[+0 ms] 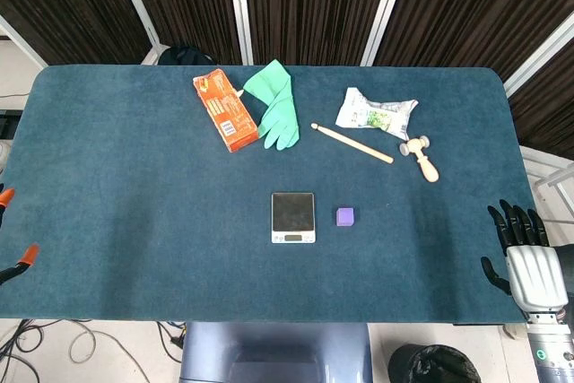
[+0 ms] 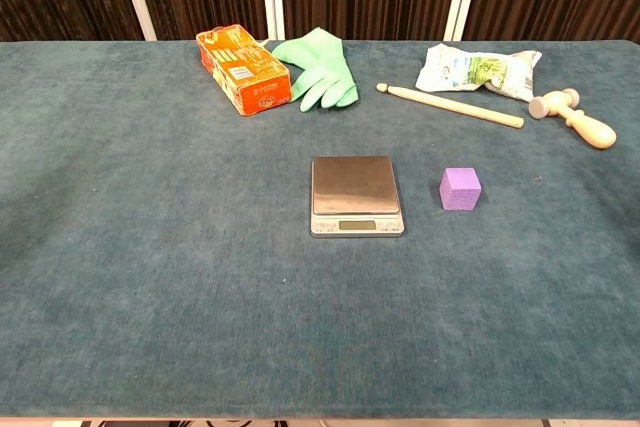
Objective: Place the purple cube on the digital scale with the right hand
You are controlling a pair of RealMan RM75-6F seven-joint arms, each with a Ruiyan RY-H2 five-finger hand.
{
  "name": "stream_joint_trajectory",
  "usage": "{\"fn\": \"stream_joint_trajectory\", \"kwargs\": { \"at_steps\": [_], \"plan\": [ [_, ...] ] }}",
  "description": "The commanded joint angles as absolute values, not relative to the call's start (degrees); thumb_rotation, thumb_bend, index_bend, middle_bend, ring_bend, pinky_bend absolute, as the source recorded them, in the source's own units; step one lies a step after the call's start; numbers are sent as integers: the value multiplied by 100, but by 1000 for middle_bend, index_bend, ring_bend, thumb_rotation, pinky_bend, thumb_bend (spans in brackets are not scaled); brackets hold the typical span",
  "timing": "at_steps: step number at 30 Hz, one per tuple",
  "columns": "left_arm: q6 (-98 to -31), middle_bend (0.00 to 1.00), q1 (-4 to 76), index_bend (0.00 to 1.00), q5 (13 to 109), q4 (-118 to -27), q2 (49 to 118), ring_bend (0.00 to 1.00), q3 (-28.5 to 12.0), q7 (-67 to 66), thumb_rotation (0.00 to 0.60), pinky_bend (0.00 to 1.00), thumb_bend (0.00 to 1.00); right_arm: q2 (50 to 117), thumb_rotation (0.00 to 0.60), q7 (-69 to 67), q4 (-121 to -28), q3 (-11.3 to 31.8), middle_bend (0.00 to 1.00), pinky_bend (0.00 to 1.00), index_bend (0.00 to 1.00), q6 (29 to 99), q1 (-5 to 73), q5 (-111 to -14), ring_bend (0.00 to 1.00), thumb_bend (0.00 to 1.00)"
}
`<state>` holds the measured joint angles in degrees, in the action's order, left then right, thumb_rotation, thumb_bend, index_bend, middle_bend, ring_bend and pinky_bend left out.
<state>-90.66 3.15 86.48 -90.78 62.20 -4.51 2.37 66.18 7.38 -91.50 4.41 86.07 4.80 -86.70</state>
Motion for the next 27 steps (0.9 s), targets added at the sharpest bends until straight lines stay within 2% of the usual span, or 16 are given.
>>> {"fn": "stream_joint_trajectory", "kwargs": {
  "at_steps": [1,19,22,27],
  "plan": [
    [-9105,0,304,0,8646,-9068,6241,0,-462,206,600,136,251,6605,600,712,-9146,430,0,0,0,8602,478,-8678,0,421],
    [-9314,3,176,0,8802,-9187,6232,0,-386,99,600,136,251,6563,600,78,-9162,317,1,0,0,8457,531,-8854,0,421],
    [-9263,5,187,0,8787,-9181,6227,0,-375,107,600,137,251,6531,600,-89,-9206,305,1,0,0,8310,626,-8902,0,419],
    [-9219,5,221,0,8717,-9144,6284,0,-425,52,600,137,251,6154,600,327,-9515,548,35,0,0,7434,1237,-8698,0,418]
  ]
}}
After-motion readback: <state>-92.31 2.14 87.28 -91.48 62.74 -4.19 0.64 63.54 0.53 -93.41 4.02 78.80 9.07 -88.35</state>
